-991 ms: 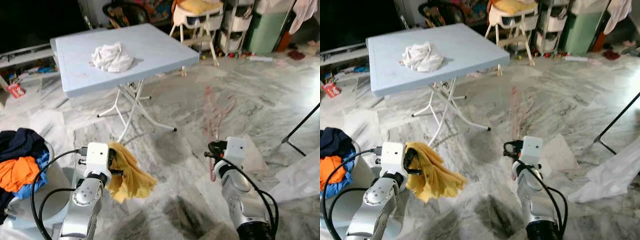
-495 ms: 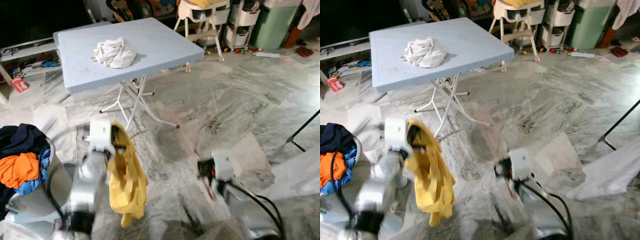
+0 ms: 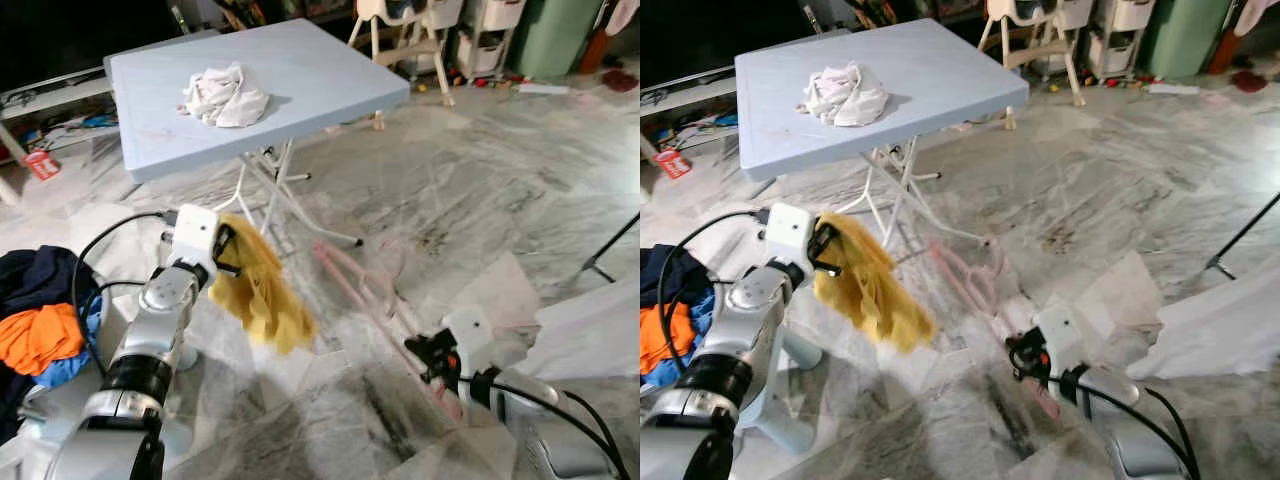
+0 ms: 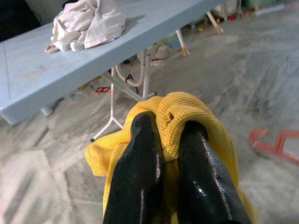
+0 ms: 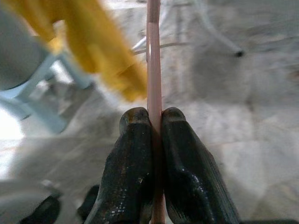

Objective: Hang hanger

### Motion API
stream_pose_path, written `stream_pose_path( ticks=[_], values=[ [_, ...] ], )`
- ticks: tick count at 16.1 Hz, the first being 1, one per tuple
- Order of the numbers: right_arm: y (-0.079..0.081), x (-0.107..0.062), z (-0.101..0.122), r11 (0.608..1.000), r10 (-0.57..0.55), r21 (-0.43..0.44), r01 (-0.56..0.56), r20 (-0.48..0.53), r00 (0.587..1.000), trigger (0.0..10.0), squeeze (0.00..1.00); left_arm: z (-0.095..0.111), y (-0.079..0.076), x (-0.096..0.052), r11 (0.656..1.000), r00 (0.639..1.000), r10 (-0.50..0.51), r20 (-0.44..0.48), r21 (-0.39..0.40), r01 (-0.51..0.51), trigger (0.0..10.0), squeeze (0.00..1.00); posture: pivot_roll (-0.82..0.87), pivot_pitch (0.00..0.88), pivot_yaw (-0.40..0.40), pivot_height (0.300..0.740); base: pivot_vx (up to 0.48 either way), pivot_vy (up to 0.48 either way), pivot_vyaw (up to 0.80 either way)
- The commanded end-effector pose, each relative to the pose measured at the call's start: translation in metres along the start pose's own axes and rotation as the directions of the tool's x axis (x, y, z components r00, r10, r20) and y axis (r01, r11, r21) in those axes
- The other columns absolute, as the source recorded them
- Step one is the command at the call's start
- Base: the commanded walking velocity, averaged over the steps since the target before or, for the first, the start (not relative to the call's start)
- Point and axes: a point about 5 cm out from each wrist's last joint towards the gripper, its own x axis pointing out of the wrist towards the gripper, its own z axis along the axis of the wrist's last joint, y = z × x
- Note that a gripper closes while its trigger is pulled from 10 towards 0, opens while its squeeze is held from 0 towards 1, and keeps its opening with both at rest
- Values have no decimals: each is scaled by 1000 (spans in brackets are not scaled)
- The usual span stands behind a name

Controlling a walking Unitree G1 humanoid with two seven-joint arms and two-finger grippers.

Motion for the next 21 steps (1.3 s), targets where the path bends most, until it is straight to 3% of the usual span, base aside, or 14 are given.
stream_pose_path(
  ticks=[1,3,5,6,7,10,13,16,21],
  values=[
    [12,-2,6,995,97,-6,-97,19,995,10000,0,2,9,5,995,996,79,-30,66,-77,10000,0,2,94,119,740,0,0,0],
    [30,-8,10,966,255,26,-256,32,967,10000,0,4,-1,10,999,999,34,-23,-9,-34,10000,0,4,90,119,740,0,0,0],
    [41,-15,14,938,347,17,-348,28,937,10000,0,10,1,15,994,994,105,-5,17,-105,10000,0,3,90,121,740,0,0,0],
    [40,-17,15,936,352,16,-352,24,936,10000,0,15,9,17,973,978,210,7,100,-210,10000,0,2,91,123,740,0,0,0],
    [38,-17,15,940,340,14,-340,25,940,10000,0,16,12,17,960,968,250,5,130,-248,10000,0,2,92,126,740,0,0,0],
    [26,-17,17,964,265,15,-265,39,964,10000,0,20,33,17,922,932,363,-26,154,-355,10000,0,-1,97,140,740,0,0,0],
    [38,-23,16,934,356,26,-356,24,934,10000,0,20,33,18,918,928,373,-22,155,-365,10000,0,-2,88,134,740,0,0,0],
    [63,-26,15,855,518,38,-518,3,855,10000,0,21,29,20,912,922,386,-24,156,-378,10000,0,3,80,121,740,0,0,0],
    [73,-8,9,863,504,24,-504,-15,863,10000,0,20,14,24,935,936,348,-59,86,-343,10000,0,17,73,107,740,0,0,0]
  ],
)
